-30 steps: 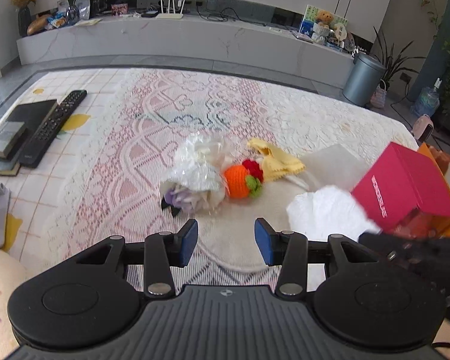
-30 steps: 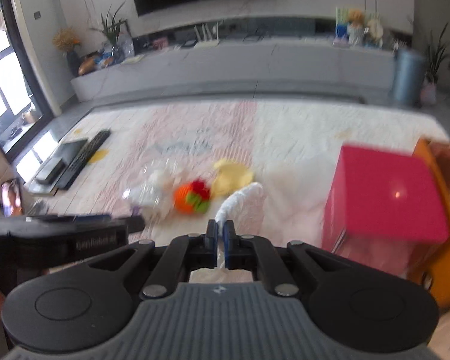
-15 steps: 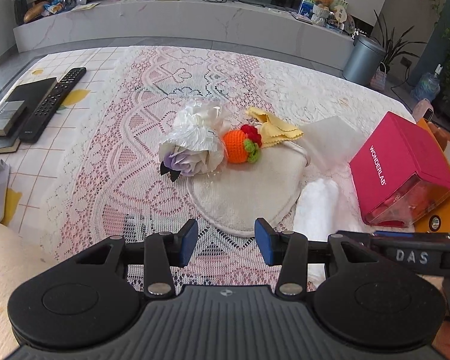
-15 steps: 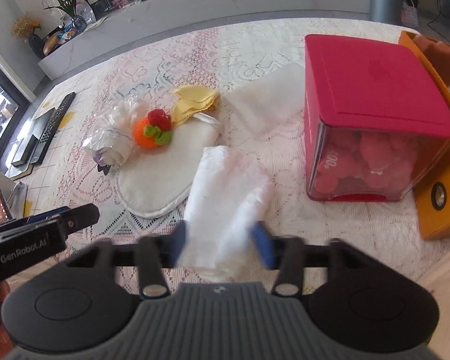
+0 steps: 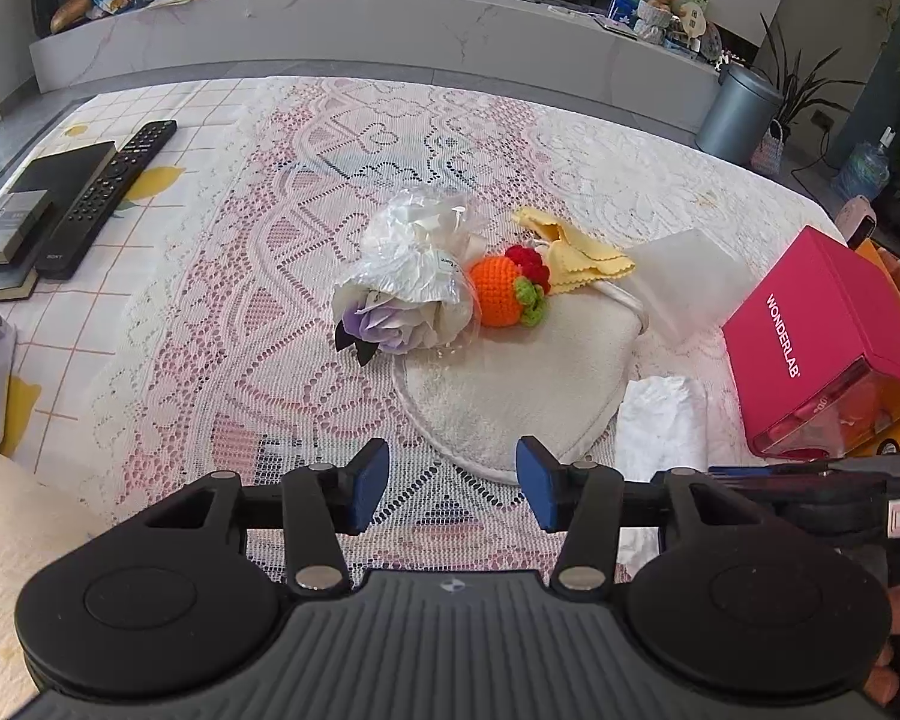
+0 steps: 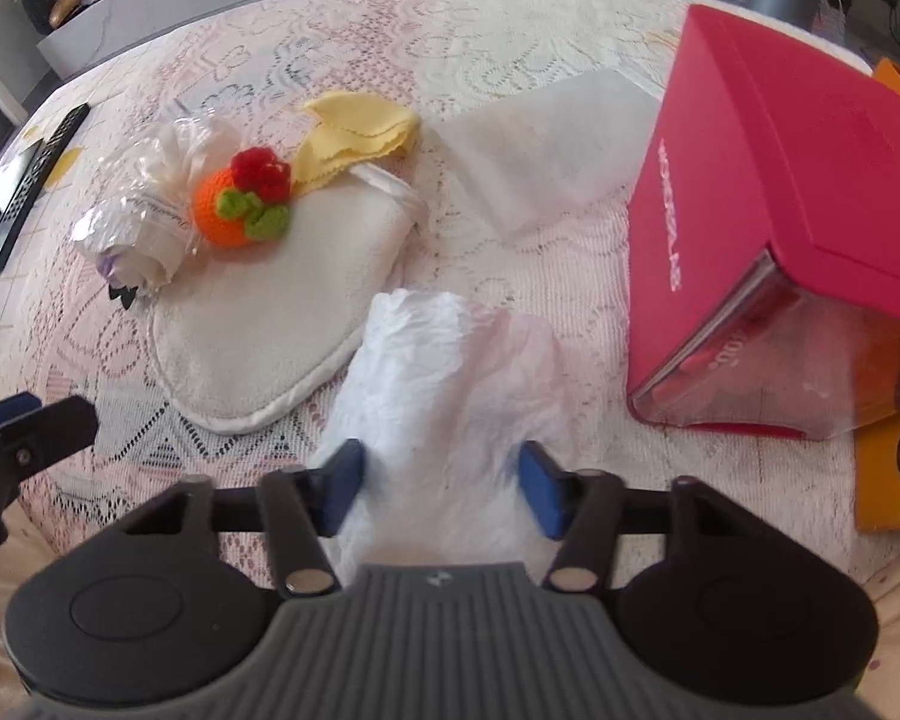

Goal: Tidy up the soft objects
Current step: 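Grasp the white cloth with the right tool and lift it, then grasp the plastic-wrapped white bouquet with the left tool while the right tool holds the cloth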

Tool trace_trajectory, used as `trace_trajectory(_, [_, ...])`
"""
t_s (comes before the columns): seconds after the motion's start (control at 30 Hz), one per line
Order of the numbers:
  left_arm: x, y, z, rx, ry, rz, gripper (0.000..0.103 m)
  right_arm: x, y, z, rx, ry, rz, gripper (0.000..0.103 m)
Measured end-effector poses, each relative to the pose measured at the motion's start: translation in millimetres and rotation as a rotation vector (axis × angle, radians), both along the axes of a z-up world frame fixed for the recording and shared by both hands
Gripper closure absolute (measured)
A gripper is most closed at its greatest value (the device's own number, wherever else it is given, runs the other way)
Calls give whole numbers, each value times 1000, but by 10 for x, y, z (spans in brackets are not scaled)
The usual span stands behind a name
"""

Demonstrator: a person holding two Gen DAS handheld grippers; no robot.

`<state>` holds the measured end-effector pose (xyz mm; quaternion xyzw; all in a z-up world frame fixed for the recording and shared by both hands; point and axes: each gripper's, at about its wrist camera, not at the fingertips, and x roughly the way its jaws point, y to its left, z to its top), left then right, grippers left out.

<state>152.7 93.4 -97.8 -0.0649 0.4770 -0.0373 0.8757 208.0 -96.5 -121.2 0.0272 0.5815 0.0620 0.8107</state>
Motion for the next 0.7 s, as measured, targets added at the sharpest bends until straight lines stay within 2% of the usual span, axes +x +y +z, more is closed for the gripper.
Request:
trace_trajectory(0.03, [12,14,2,-6,-3,1,40,-4,8,6,13,2,10,86])
trace_trajectory(0.13, [64,60,42,-21,-25,3,36,-25,61,67,-3,-22,38,96])
trace_trajectory(0.27, [195,119,126,19,-77,14,28,-46,43,333,19,-102,43,96])
trace_trajectory(0.43, [457,94,124,83,-141,-30,16,194,106,593,57,-192,65,96])
trace_trajectory(0.5, [557,92,66,68,-152,-35,12,313,148,612,65,-207,67,96])
trace_trajectory(0.7, [807,40,-189,111,-136,-16,12,502,258,469,98,-174,83,96])
